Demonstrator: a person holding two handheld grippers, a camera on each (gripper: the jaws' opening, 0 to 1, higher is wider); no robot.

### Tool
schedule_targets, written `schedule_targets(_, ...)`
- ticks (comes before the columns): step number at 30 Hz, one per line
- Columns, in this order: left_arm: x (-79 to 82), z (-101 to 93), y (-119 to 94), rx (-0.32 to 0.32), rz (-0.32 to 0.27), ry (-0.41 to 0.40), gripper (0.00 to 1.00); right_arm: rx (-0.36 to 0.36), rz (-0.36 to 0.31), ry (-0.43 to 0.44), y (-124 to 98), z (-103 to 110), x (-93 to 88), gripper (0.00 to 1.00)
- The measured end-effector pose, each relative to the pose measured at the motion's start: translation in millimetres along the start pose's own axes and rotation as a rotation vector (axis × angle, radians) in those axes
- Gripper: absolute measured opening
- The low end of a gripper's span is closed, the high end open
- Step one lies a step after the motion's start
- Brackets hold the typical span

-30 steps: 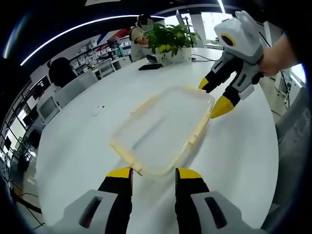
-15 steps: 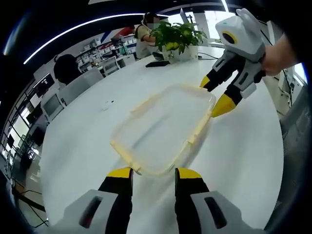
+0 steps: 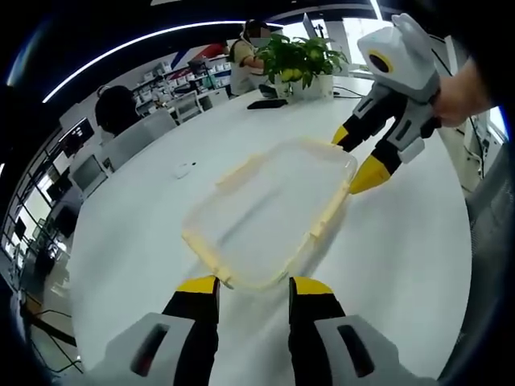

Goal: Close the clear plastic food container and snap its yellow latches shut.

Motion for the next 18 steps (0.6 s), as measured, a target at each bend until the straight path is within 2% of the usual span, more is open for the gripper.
schedule_targets(18, -0.4, 1.4, -1.0, -0.004, 0.020, 0.012, 0.28, -0.007, 0.008, 0.022, -3.7, -4.6, -4.6, 0.32)
Point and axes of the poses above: the point that each gripper's makers call its tool centre point, and the gripper's own axes: y roughly forward along the fingers, z roughly to its left, x roughly out of its top, the point moved 5 cm from there along -y, roughly backward along the fingers, and after that the axes turned 5 degrees about -x, right-handed, at the moved point
